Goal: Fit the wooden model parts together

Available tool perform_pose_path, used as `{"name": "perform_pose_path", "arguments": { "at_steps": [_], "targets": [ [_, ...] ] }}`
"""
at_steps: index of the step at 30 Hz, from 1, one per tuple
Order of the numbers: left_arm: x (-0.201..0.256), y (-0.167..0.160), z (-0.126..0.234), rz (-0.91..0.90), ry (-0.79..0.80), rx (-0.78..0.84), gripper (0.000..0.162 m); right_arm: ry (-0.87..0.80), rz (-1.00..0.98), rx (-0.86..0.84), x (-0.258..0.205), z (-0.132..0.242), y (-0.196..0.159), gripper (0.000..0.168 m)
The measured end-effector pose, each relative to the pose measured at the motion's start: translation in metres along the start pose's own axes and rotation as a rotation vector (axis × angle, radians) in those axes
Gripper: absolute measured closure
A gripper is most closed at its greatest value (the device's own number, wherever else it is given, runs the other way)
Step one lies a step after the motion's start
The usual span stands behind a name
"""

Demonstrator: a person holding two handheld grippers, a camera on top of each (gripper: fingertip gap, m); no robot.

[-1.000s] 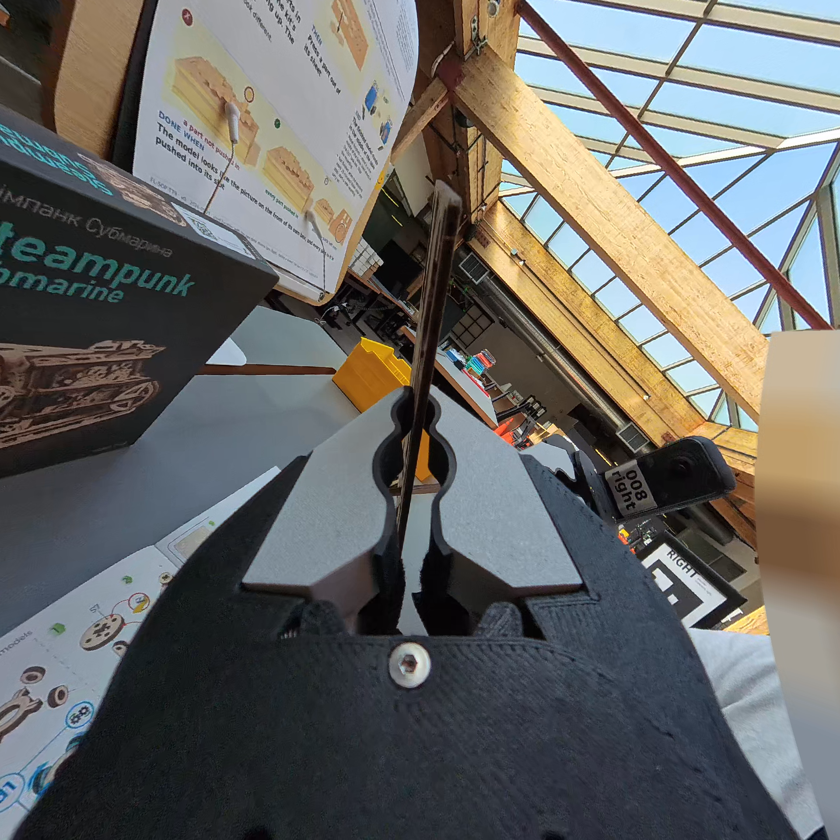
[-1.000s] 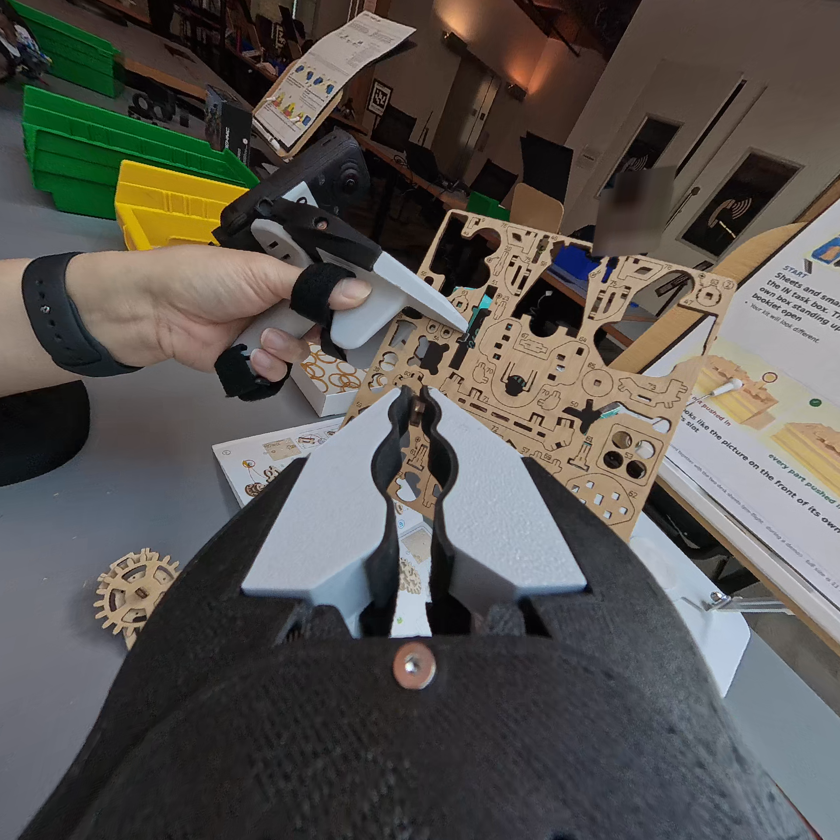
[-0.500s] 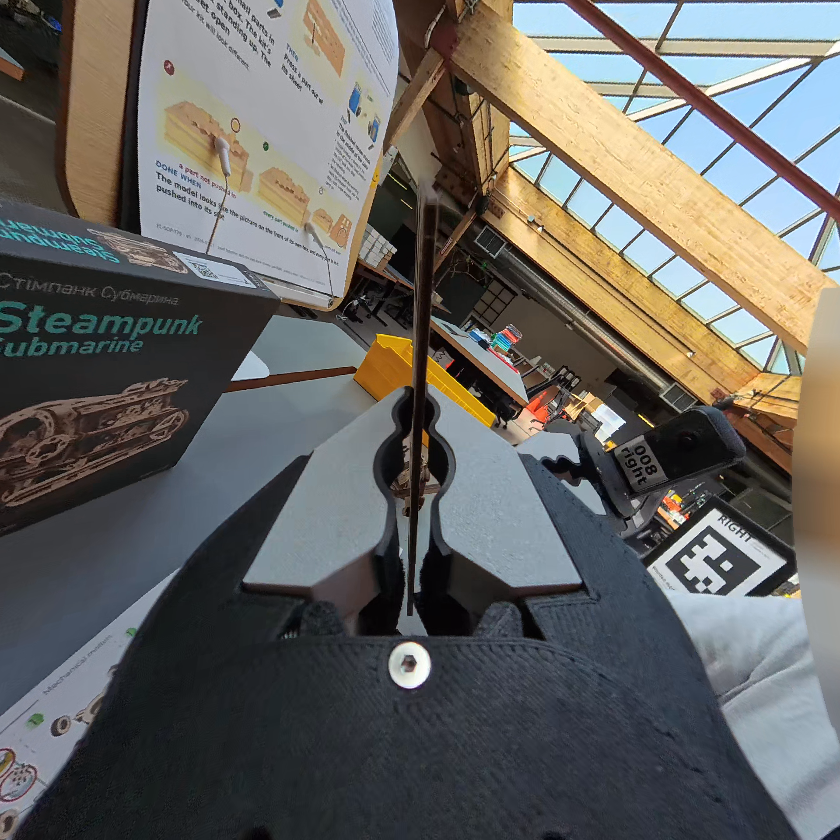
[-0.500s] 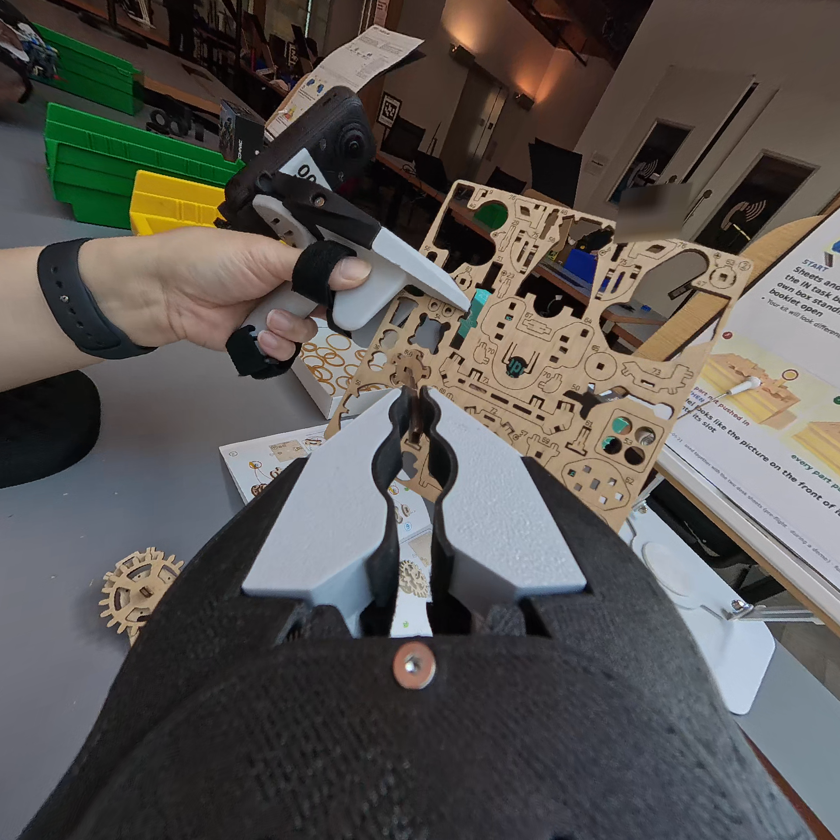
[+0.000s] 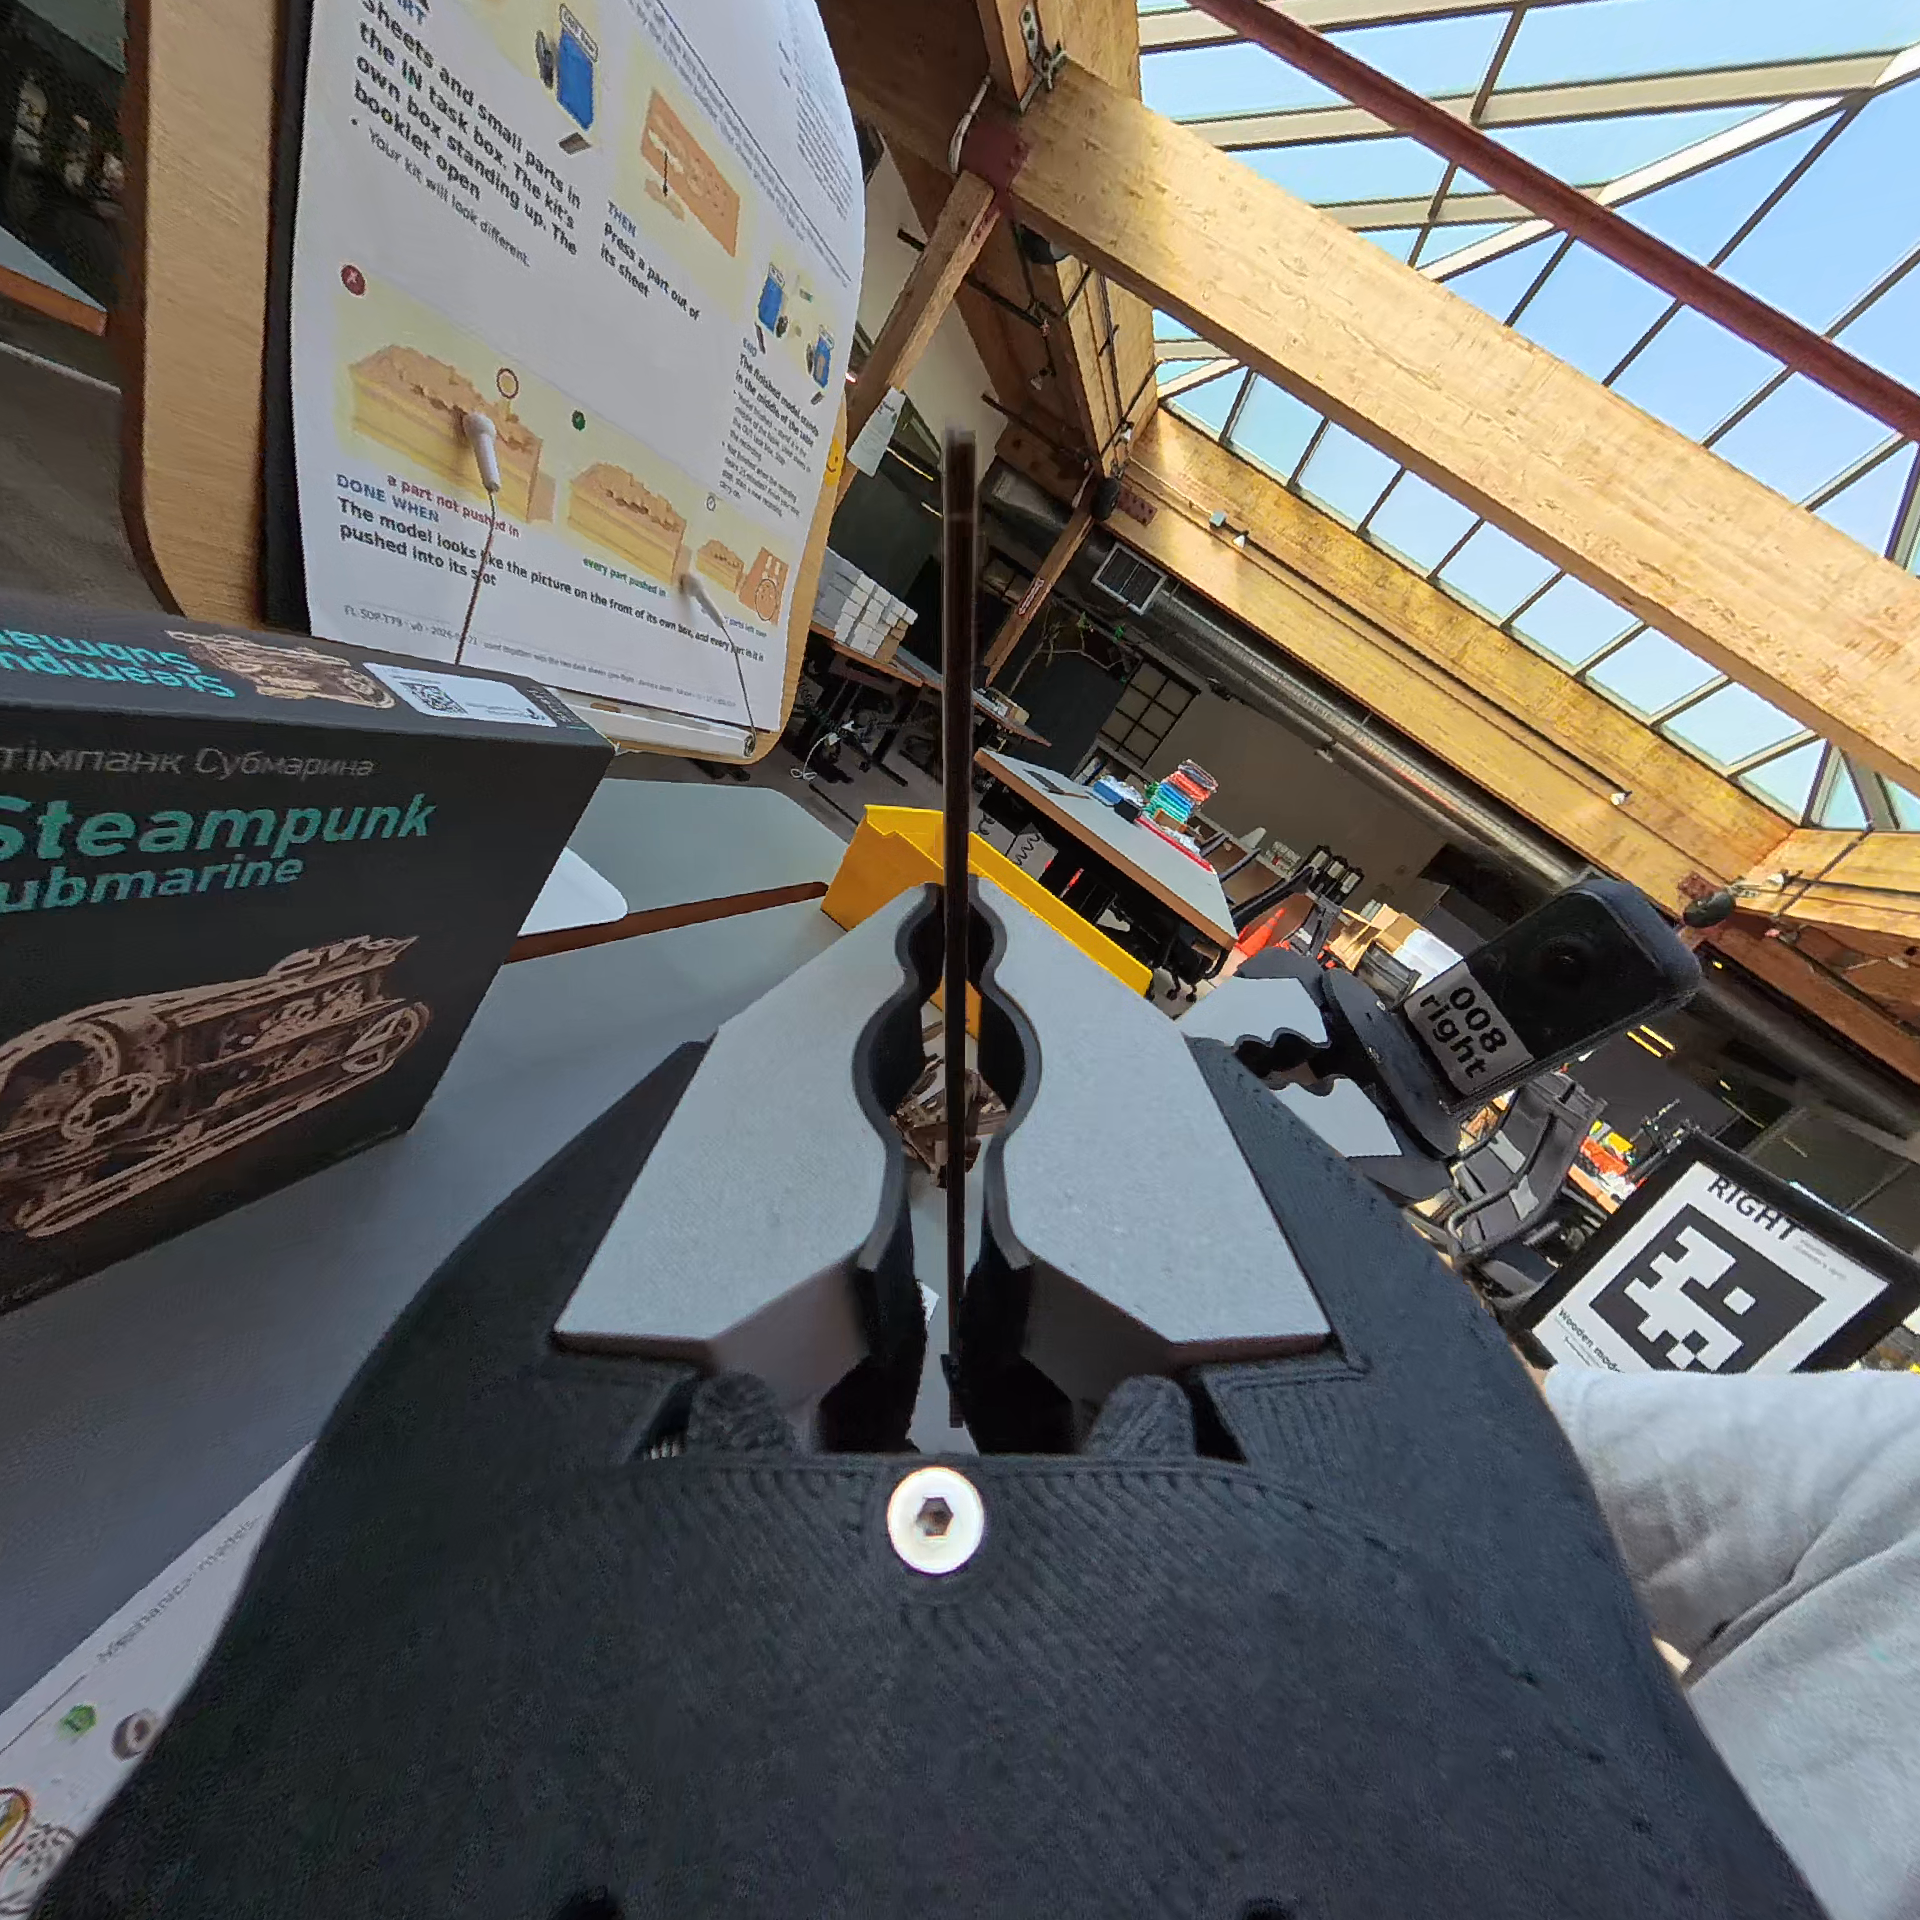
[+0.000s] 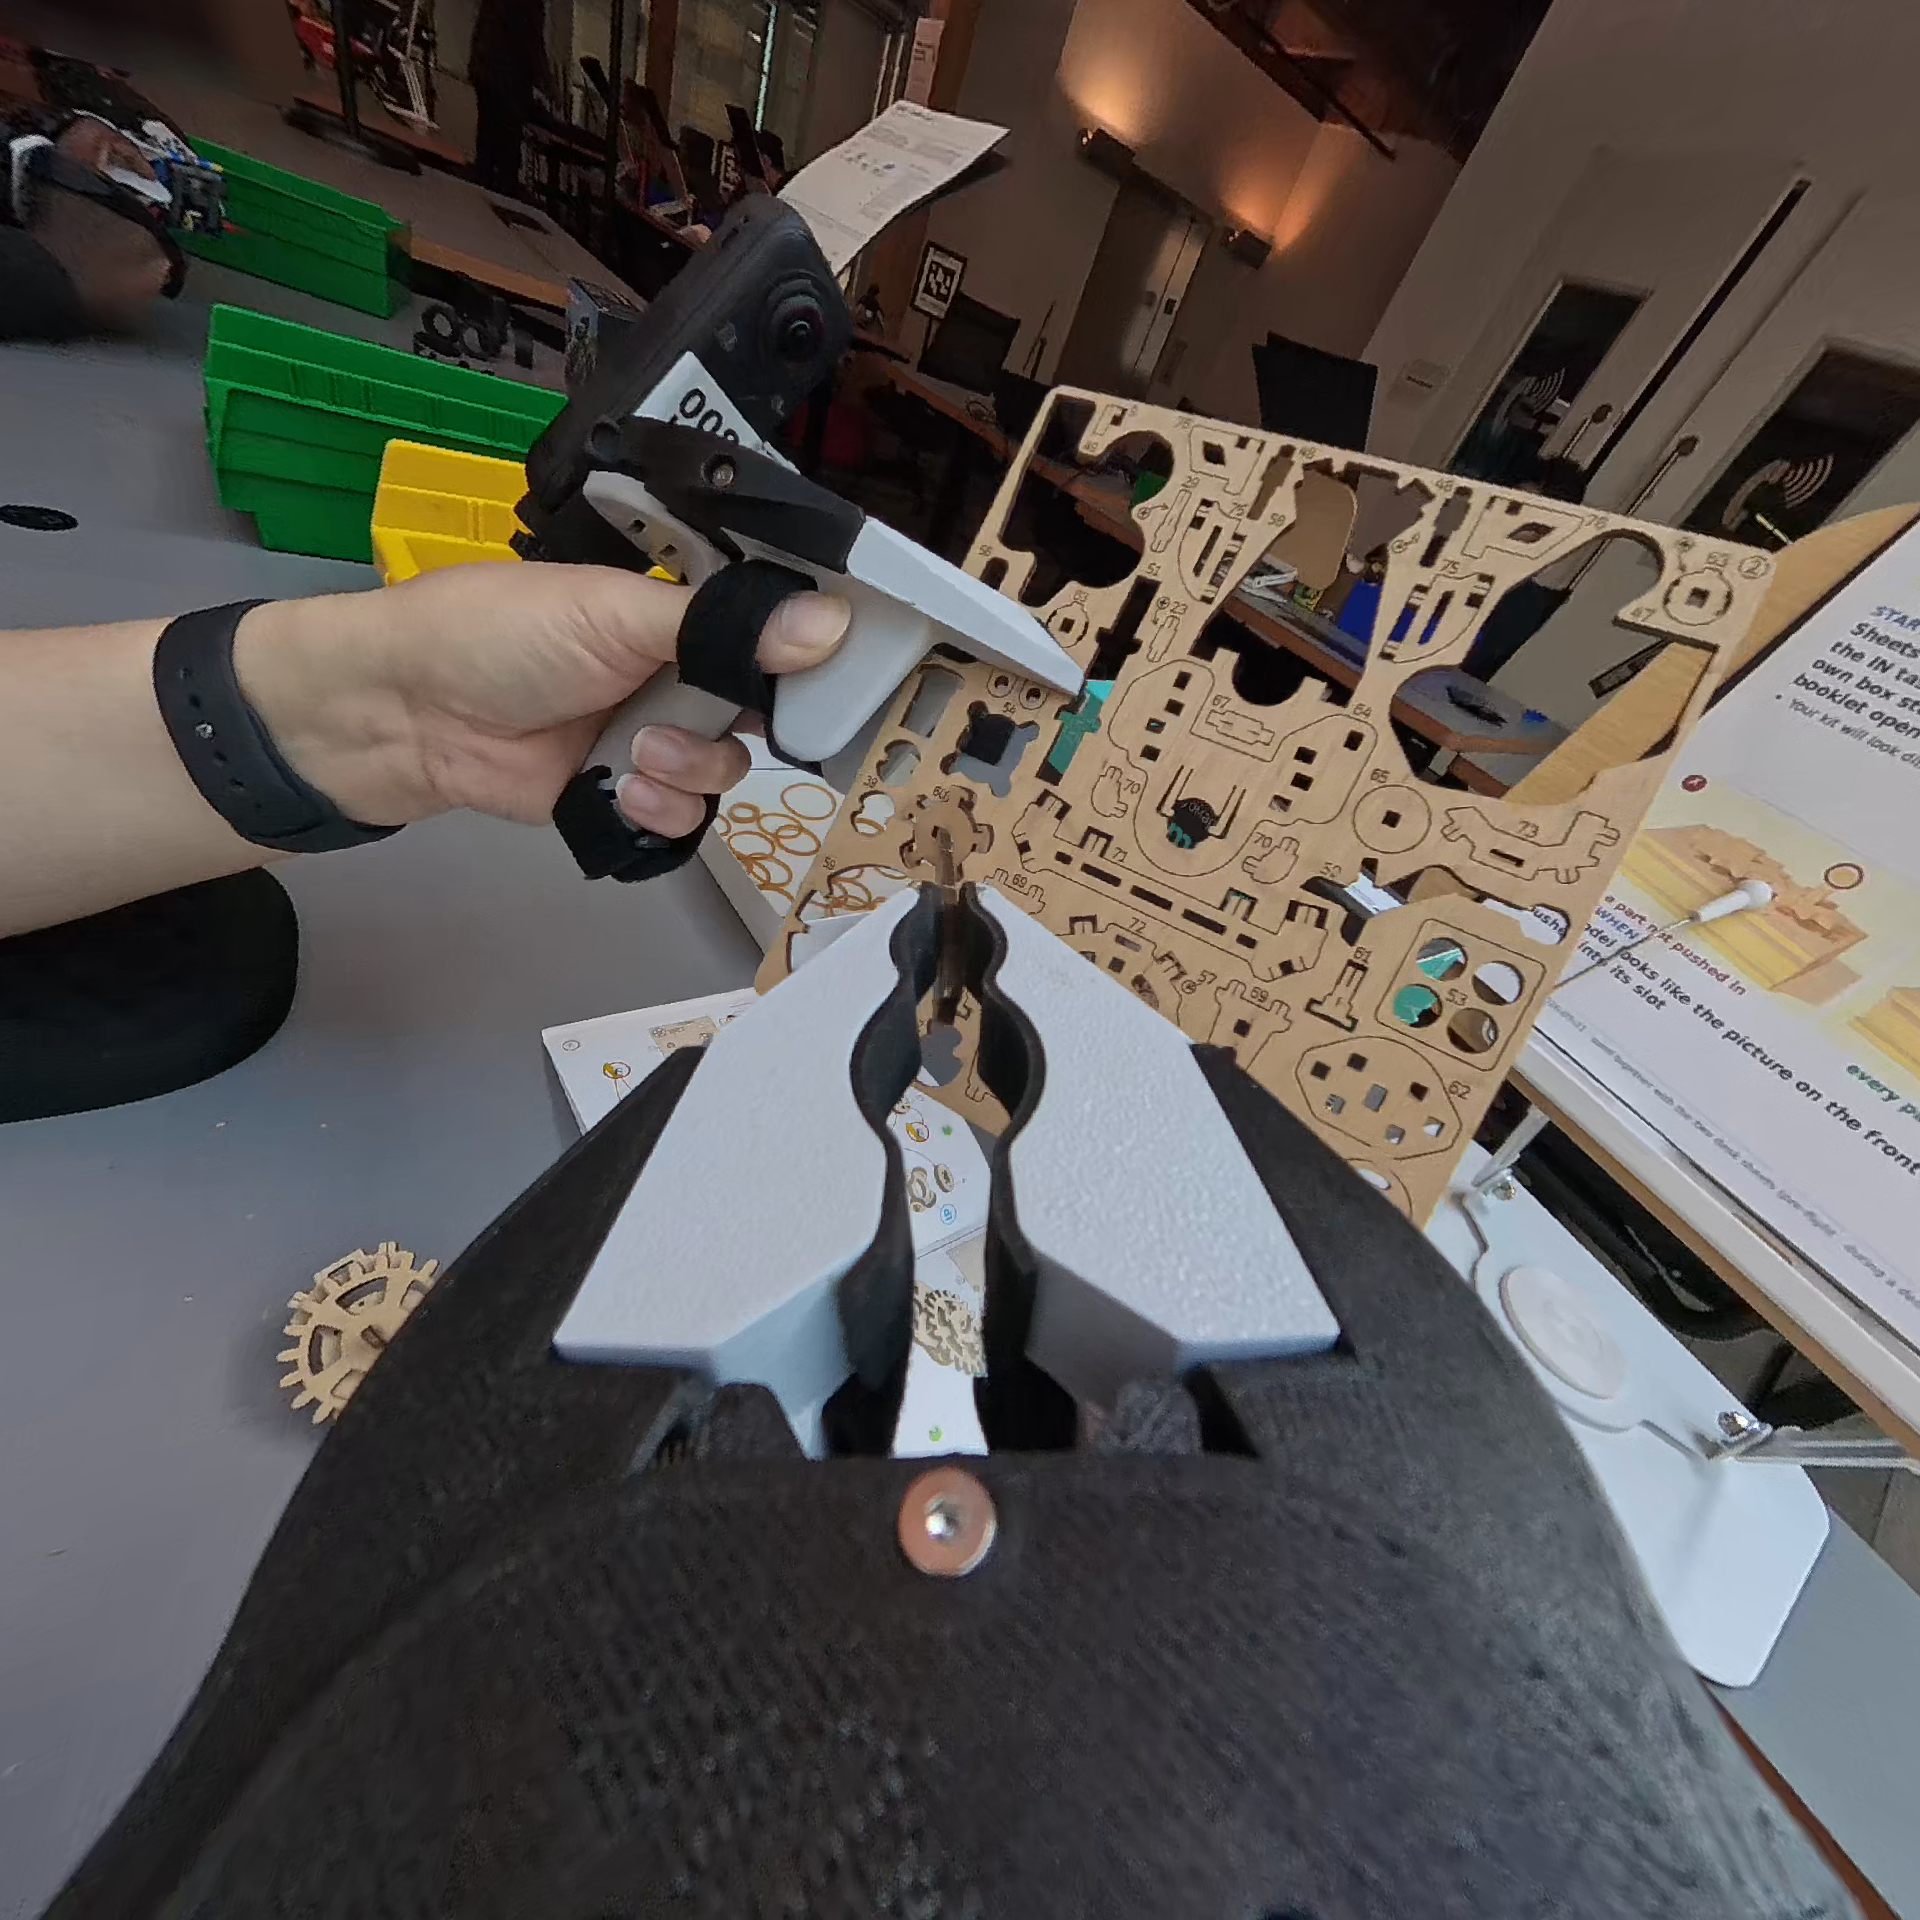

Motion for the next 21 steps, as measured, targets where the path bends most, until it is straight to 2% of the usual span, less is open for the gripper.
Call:
{"name": "perform_pose_path", "arguments": {
  "at_steps": [8, 11, 17, 19, 21],
  "targets": [
    [-0.002, 0.008, 0.009, 0.115, -0.075, 0.080, 0.162, -0.021, -0.005, 0.049, -0.005, -0.006, -0.012, 0.167],
    [-0.001, 0.008, 0.008, 0.052, -0.031, 0.067, 0.162, -0.007, -0.075, 0.032, -0.004, -0.009, -0.019, 0.167],
    [0.011, 0.004, 0.001, -0.183, 0.087, -0.025, 0.162, 0.073, -0.257, 0.078, 0.001, -0.007, -0.015, 0.167],
    [0.013, 0.002, -0.001, -0.230, 0.119, -0.023, 0.161, 0.058, -0.216, 0.044, -0.001, -0.008, -0.013, 0.167],
    [0.013, 0.002, -0.001, -0.231, 0.130, -0.028, 0.161, 0.020, -0.084, -0.007, -0.008, -0.009, -0.008, 0.167]
  ]
}}
Point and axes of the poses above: each gripper's, where its closed fingertips meet, z back along the fingers, y out of its top, x = y × z across the jaws, the point moved 8 cm from there along z, back along the fingers, and after that the axes turned 7 degrees about z, right-handed, at the moved point
